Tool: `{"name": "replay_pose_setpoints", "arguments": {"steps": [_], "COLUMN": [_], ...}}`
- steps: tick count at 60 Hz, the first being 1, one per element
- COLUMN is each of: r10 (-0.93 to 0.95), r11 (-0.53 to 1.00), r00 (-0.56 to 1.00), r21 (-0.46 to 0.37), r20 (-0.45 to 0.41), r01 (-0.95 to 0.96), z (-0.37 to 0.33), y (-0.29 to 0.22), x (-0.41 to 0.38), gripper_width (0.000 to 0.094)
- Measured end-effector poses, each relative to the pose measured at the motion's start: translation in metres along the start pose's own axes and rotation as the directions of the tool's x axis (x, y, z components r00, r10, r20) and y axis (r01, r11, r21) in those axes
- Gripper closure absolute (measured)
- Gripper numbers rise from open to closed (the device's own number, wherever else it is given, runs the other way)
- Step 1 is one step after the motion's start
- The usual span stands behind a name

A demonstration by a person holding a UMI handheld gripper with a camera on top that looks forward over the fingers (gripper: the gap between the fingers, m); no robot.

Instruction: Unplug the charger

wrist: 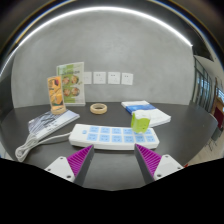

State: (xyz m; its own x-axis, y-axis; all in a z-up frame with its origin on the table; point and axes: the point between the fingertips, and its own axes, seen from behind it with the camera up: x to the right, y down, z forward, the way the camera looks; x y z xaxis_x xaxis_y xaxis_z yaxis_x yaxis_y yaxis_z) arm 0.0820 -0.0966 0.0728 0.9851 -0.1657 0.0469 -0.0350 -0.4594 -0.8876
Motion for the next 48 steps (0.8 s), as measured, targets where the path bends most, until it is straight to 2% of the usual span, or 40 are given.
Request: {"name": "replay_pose_setpoints", "arguments": {"steps": [3, 4, 16, 21, 30, 33, 35, 37, 42, 48], "r10": [0.002, 0.003, 0.024, -0.002, 0.013, 0.009, 0.006, 0.026, 0.059, 0.013], "r11": [1.0, 1.0, 0.999, 0.998, 0.999, 0.998, 0.997, 0.996, 0.992, 0.991], "r00": [1.0, 1.0, 1.0, 1.0, 1.0, 1.0, 1.0, 0.999, 0.998, 1.0], "r21": [0.003, 0.005, 0.048, 0.061, 0.045, 0.063, 0.077, 0.086, 0.109, 0.135], "r20": [-0.011, -0.002, 0.012, -0.014, -0.021, -0.02, -0.014, 0.032, 0.01, -0.007], "r01": [-0.002, -0.003, -0.025, 0.003, -0.012, -0.007, -0.005, -0.028, -0.06, -0.011], "z": [0.019, 0.001, 0.041, 0.066, 0.095, 0.099, 0.1, 0.097, 0.091, 0.087], "y": [-0.002, -0.002, -0.027, -0.034, -0.02, -0.02, -0.02, -0.02, -0.016, -0.013], "x": [0.017, -0.002, 0.003, 0.002, -0.002, -0.005, -0.009, -0.024, -0.037, -0.054], "gripper_width": [0.0094, 0.0094, 0.0106, 0.0098, 0.0116, 0.0131, 0.0275, 0.0419, 0.0478, 0.0543]}}
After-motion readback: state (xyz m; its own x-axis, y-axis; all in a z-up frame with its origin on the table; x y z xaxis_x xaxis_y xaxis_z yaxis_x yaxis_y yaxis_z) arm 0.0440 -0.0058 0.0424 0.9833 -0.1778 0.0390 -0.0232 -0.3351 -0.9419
